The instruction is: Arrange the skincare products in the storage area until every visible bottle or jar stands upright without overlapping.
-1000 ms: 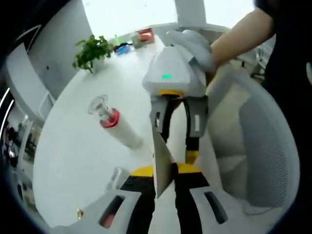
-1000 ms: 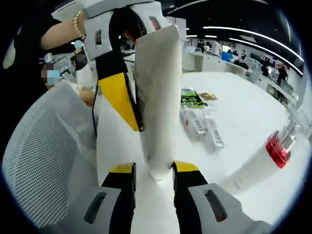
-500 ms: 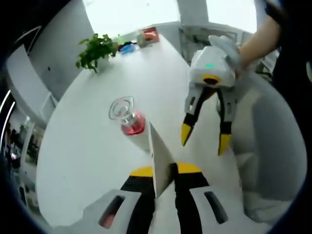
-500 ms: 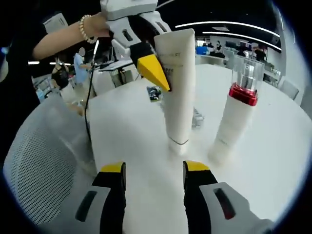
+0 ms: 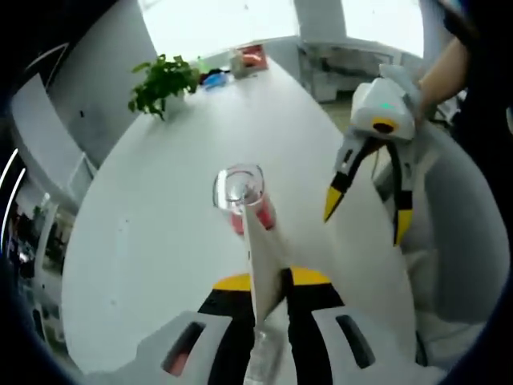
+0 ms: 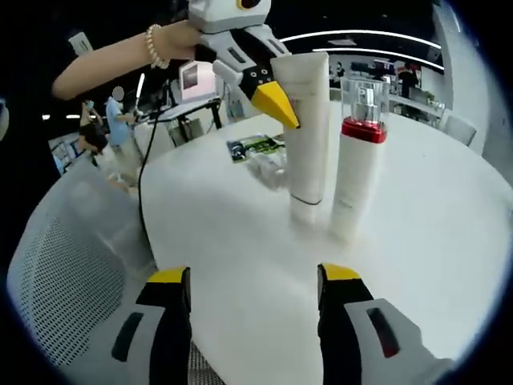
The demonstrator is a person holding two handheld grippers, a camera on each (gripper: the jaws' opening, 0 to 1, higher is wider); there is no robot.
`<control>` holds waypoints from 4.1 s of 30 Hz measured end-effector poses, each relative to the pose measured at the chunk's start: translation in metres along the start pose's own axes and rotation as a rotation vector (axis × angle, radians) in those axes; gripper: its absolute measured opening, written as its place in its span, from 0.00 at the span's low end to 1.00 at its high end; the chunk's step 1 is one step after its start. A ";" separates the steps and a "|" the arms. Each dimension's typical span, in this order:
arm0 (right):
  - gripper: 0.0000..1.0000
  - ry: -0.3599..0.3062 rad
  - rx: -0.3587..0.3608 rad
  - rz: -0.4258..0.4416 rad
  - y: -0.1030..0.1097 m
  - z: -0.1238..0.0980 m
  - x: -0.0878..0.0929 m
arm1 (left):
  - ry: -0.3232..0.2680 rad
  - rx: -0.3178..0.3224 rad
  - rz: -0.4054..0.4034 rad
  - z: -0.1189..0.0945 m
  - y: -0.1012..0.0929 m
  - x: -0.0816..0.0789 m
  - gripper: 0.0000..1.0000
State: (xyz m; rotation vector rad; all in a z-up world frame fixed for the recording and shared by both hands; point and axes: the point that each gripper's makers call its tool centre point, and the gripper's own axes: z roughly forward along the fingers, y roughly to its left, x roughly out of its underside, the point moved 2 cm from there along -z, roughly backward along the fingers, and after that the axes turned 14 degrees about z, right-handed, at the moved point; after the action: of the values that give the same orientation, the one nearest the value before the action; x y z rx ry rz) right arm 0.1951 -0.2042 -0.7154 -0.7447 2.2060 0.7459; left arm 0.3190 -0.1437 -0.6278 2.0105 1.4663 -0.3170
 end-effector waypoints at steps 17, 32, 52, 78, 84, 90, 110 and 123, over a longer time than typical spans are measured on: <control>0.74 0.050 -0.027 -0.026 0.008 0.007 0.006 | 0.008 -0.008 0.028 0.007 0.008 0.001 0.22; 0.76 0.036 0.005 -0.020 0.008 0.003 -0.002 | 0.014 -0.070 -0.140 -0.001 0.001 0.026 0.50; 0.90 -0.024 0.040 0.038 0.022 0.002 -0.016 | 0.023 -0.169 -0.426 -0.052 -0.044 0.073 0.67; 0.94 -0.104 0.172 0.136 0.002 -0.027 -0.016 | -0.054 -0.365 -0.844 -0.121 -0.138 0.119 0.90; 0.97 -0.079 0.154 0.132 0.005 -0.023 -0.014 | -0.063 -0.418 -0.941 -0.129 -0.164 0.132 0.97; 0.99 -0.056 0.147 0.127 0.007 -0.021 -0.011 | -0.096 -0.447 -1.009 -0.131 -0.184 0.128 0.99; 0.97 0.032 0.112 0.077 0.017 -0.013 -0.002 | -0.186 -0.658 -1.115 -0.146 -0.176 0.122 0.98; 0.96 0.104 0.091 0.007 0.026 -0.006 0.005 | -0.123 -0.609 -1.062 -0.128 -0.183 0.131 0.96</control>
State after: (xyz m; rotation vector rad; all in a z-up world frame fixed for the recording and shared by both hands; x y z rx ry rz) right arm 0.1719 -0.1925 -0.7080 -0.7453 2.3206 0.6188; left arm 0.1758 0.0701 -0.6597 0.6189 2.1064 -0.3431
